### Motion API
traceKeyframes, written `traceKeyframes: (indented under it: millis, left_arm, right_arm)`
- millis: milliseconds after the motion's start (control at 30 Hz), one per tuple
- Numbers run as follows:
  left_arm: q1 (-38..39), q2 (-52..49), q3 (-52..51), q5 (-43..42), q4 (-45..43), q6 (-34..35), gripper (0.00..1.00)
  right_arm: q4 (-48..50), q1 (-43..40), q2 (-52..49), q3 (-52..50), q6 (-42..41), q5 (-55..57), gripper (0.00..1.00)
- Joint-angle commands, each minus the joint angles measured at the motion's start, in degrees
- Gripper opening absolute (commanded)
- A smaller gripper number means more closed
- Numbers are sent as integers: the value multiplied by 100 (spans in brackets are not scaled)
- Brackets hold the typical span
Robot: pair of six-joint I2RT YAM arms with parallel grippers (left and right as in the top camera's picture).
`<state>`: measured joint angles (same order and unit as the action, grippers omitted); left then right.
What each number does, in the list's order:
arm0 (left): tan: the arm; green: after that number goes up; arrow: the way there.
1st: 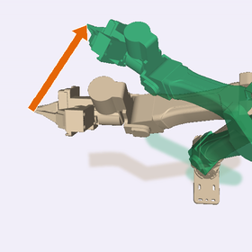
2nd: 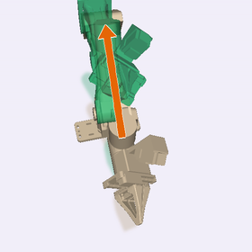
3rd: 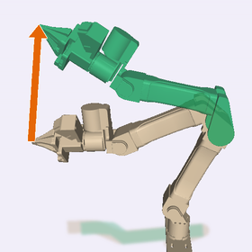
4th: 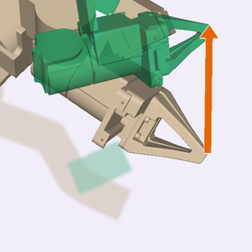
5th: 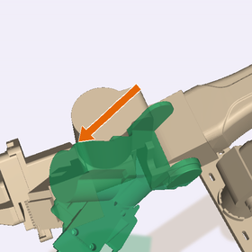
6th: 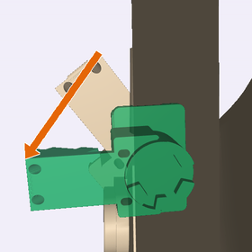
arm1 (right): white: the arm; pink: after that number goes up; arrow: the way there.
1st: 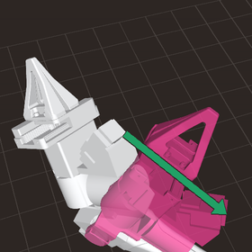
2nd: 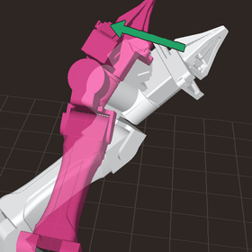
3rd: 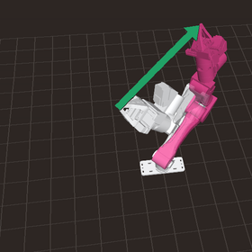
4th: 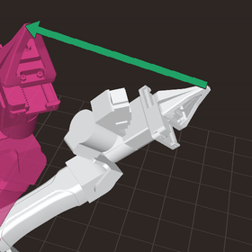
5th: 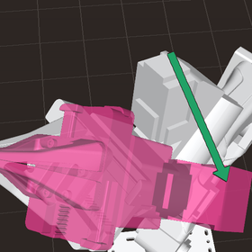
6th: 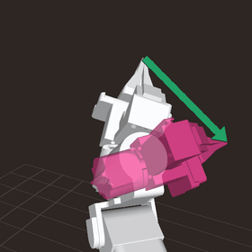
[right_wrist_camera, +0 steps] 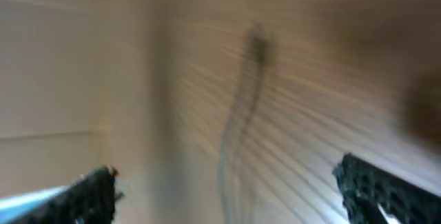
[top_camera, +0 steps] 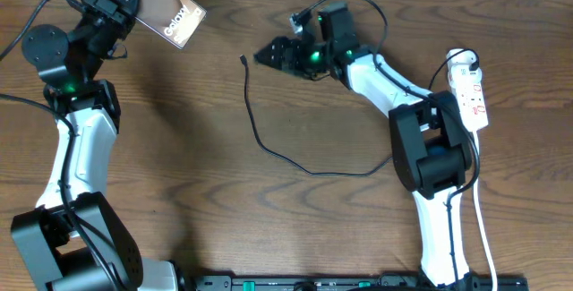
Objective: Plug charger to phone and switch on socket
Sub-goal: 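Open the right gripper and pull it back from the phone, then lower the right gripper toward the cable on the table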
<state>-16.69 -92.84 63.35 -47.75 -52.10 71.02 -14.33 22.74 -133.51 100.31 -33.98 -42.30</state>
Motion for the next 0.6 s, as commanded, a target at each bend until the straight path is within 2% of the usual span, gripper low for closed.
traceKeyframes:
  millis: [0,67,200,567]
  left_arm:
    - [-2,111,63,-22,-101,83,7]
    - [-2,111,63,-17,-101,83,7]
    - [-7,111,63,24,-103,85,7]
    - [-730,111,63,-11,-310,199,7]
  right_arm:
    - [-815,251,13,807,1294,1755,99]
    - [-1379,389,13,1305,1497,2365,99]
    - [-1834,616,13,1770,1631,3154,99]
    - [-1947,896,2,1781,1602,3440,99]
